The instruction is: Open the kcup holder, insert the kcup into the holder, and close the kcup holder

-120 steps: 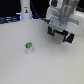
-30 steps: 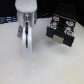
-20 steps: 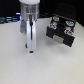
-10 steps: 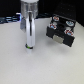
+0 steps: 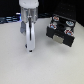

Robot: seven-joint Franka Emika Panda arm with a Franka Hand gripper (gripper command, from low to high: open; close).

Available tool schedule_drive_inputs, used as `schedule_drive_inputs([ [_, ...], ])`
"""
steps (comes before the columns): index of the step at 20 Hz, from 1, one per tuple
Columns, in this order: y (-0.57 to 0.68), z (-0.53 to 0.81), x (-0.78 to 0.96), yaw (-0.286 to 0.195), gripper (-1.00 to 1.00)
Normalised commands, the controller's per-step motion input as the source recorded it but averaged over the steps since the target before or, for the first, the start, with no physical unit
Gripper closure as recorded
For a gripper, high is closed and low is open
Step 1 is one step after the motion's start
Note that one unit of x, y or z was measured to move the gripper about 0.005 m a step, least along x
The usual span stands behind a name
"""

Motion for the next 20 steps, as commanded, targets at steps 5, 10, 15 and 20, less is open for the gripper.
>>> schedule_drive_inputs([
  [5,-0.16,-0.27,0.05,-0.135,-1.0],
  [10,-0.15,-0.29,0.05,-0.068,-1.0],
  [15,-0.16,-0.21,0.07,-0.208,-1.0],
  [20,-0.03,0.03,0.02,-0.085,1.0],
])
